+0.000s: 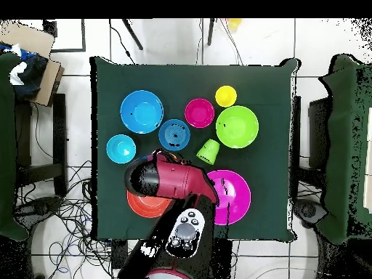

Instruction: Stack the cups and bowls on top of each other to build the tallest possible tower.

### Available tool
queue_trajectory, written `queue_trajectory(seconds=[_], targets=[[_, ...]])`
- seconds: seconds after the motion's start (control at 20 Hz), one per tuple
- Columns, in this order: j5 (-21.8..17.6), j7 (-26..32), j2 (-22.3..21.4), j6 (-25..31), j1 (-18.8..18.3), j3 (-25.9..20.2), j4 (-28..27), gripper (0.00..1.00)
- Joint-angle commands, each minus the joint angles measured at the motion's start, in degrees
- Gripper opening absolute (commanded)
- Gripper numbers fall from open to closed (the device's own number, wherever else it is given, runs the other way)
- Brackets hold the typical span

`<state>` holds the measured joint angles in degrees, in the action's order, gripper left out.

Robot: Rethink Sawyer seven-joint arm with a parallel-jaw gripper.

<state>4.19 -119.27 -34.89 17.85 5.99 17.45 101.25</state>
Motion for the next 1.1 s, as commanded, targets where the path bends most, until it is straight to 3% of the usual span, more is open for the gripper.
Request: queue_trajectory(seconds=[0.05,0.2,0.45,0.55,1.1], targets=[[0.36,-8.35,2.40,-2.09,-1.04,-4.79,4.11,1.00],[-0.29,-8.65,5.44,-6.99,-2.11,-5.45,3.74,1.00],[0.27,-8.85,7.84,-8.47,-1.74,-5.24,1.85,1.00],[1.04,-8.61,9.17,-7.25,-1.40,-5.03,-0.38,1.00],[1.16,-6.40,5.25,0.96,-0.36,-3.46,-1.99,1.00]])
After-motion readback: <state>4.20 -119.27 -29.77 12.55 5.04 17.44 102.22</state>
